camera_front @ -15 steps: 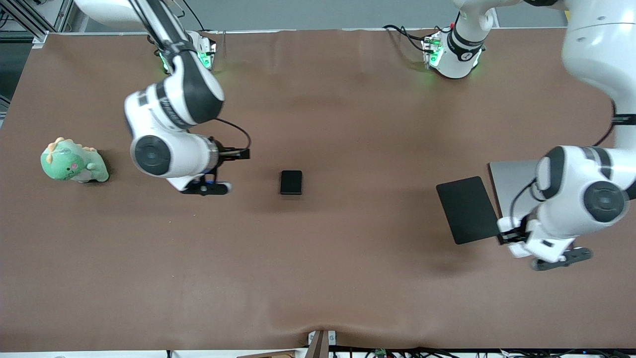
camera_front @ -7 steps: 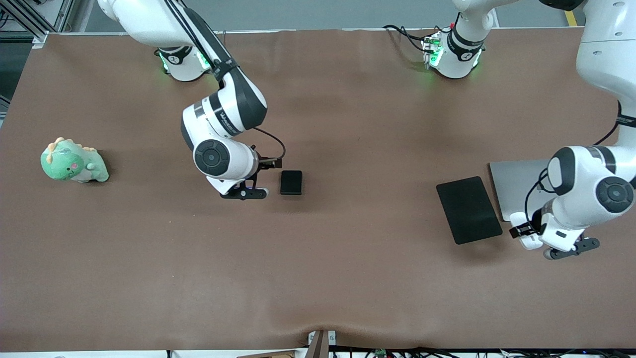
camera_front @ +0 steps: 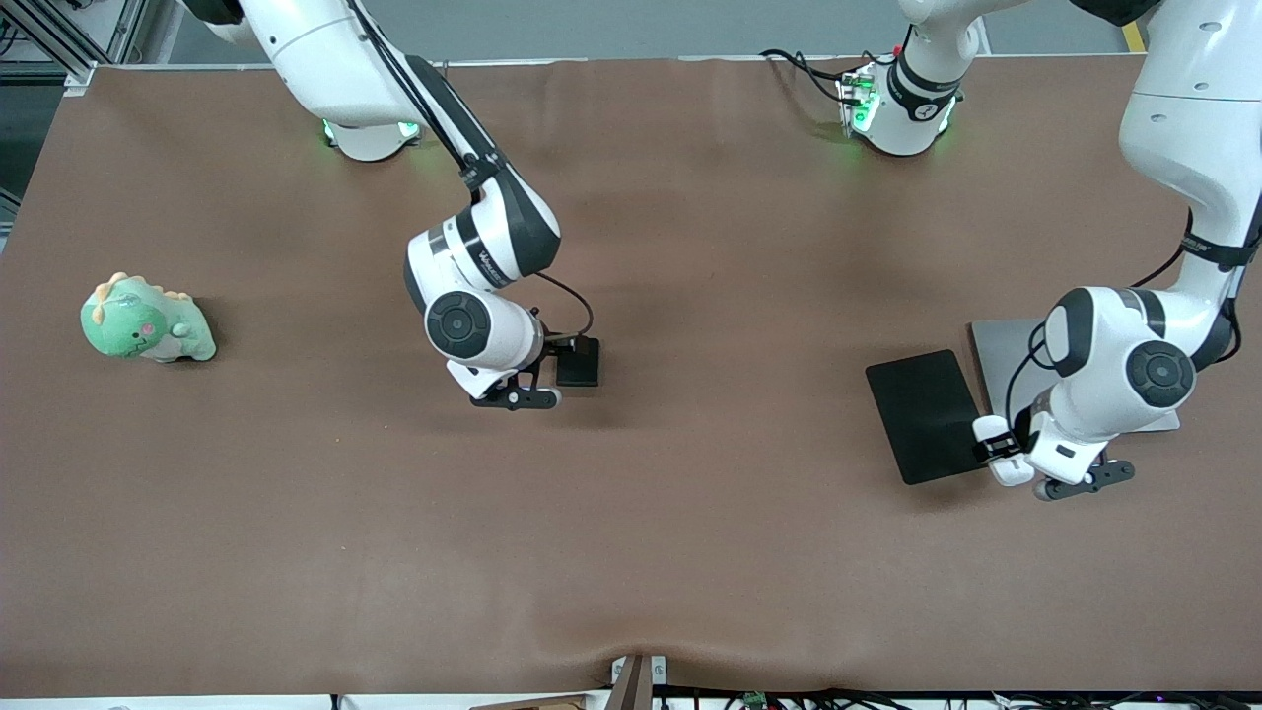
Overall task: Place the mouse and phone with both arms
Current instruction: 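Carry the mouse over the pad while the right gripper carries the phone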
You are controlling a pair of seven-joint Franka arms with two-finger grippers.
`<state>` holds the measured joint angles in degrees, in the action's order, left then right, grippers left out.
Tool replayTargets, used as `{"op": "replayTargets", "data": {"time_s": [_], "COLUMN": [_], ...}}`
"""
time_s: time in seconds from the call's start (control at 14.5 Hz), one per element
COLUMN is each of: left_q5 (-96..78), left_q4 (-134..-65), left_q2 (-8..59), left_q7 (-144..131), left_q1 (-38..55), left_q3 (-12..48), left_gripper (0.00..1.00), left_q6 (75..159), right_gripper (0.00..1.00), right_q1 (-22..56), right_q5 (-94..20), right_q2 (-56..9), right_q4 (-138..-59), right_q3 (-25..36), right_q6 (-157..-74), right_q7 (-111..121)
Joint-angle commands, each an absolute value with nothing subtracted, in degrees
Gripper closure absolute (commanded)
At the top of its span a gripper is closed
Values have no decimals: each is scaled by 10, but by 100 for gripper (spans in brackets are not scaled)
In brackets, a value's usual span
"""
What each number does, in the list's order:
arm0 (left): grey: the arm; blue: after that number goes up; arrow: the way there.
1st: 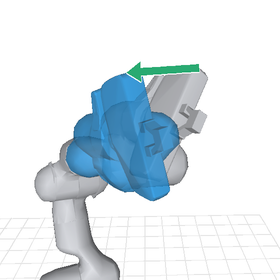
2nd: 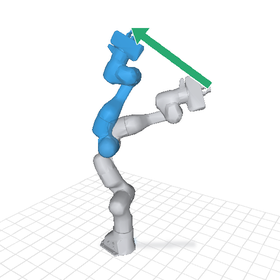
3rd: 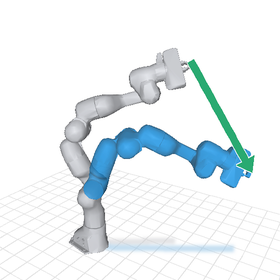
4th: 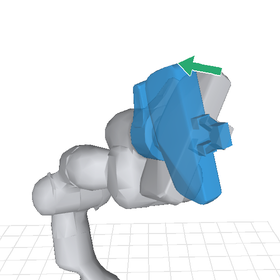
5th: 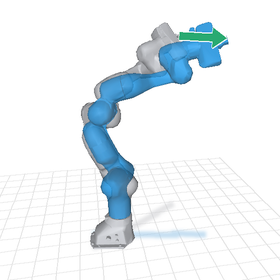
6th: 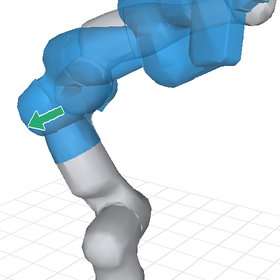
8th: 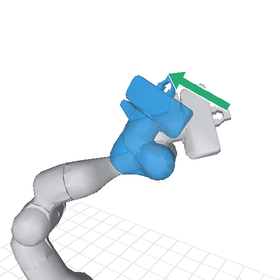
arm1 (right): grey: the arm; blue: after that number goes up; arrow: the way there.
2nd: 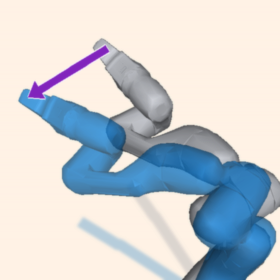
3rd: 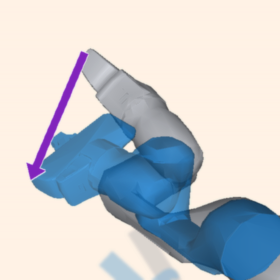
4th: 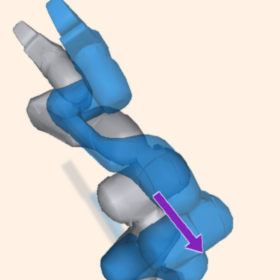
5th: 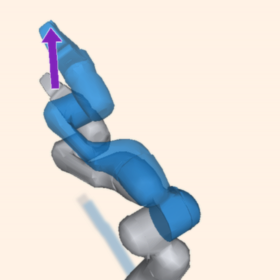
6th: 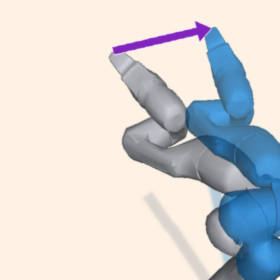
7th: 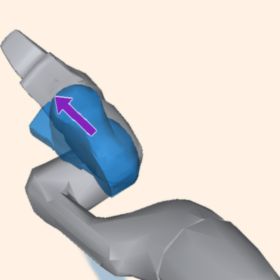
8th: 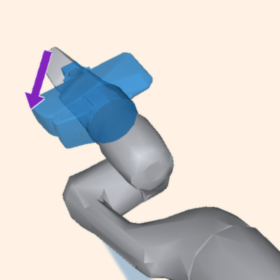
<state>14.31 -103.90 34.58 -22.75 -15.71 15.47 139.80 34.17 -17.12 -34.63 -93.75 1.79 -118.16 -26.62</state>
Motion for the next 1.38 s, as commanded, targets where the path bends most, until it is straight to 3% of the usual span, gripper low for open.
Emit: {"op": "replayTargets", "data": {"time_s": [0.0, 0.14, 0.83, 0.96, 1.03, 1.17, 1.31], "left_q5": [149, 149, 153, 153, 154, 154, 154], "left_q4": [-1099, -1138, -1173, -1172, -1172, -1163, -1105], "left_q2": [317, 316, 313, 316, 312, 295, 290], "left_q7": [-254, -266, -289, -288, -286, -285, -285], "left_q1": [-163, -161, -151, -151, -151, -149, -135], "left_q3": [171, 172, 181, 181, 181, 185, 189], "left_gripper": [100, 100, 98, 38, 0, 0, 0], "left_q6": [1437, 1495, 1500, 1499, 1497, 1487, 1433], "right_gripper": [0, 0, 0, 0, 0, 0, 0], "right_q1": [352, 362, 389, 390, 391, 395, 397], "right_q5": [-185, -185, -183, -183, -182, -181, -178], "right_q2": [-359, -371, -409, -413, -416, -421, -424], "right_q4": [-933, -934, -950, -950, -950, -951, -951], "right_q3": [24, 24, 25, 25, 25, 25, 25], "right_q6": [-1199, -1219, -1311, -1316, -1317, -1329, -1329], "right_q7": [-279, -279, -293, -293, -293, -295, -294]}}
